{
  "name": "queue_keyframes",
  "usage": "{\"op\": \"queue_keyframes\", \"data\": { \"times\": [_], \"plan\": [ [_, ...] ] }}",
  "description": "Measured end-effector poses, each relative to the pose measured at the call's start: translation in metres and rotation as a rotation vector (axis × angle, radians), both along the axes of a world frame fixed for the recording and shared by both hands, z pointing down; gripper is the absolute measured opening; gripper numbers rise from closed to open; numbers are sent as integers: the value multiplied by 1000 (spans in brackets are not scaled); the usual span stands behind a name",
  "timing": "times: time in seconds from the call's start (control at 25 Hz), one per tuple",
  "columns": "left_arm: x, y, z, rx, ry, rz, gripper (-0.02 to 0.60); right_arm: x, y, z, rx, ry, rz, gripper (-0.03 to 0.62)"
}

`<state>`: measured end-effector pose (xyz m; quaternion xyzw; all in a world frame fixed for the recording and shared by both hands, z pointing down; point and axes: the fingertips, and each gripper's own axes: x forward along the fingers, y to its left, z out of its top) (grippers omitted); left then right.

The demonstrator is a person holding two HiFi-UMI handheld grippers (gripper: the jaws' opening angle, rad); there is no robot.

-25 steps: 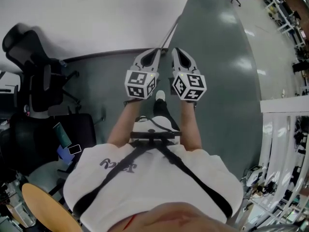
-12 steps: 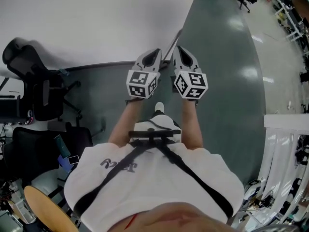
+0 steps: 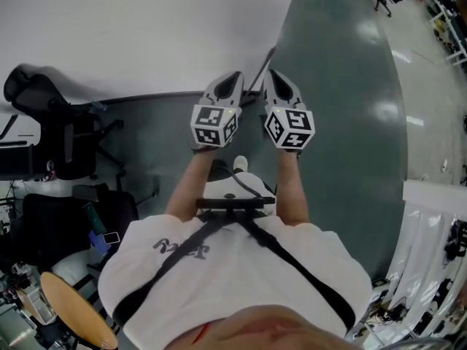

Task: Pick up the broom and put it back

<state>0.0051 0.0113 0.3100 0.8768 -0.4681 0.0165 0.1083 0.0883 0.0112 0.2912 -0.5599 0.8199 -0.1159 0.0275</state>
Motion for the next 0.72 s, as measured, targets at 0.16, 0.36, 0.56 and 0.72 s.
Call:
{"op": "queue_keyframes", "data": {
  "times": [0.16,0.36,0.56,0.72],
  "plan": [
    [3,-15,10,-9,-11,-7,12,5,-18,11,-14,3,2,5],
    [11,-32,37,-39,-46,10,12,18,-36,32,-31,27,-6,5],
    [17,-54,76,-67,-74,63,12,47,-54,76,-89,74,15,5],
    [23,-67,98,-90,-81,94,12,63,-60,112,-157,90,42,6]
  ]
}}
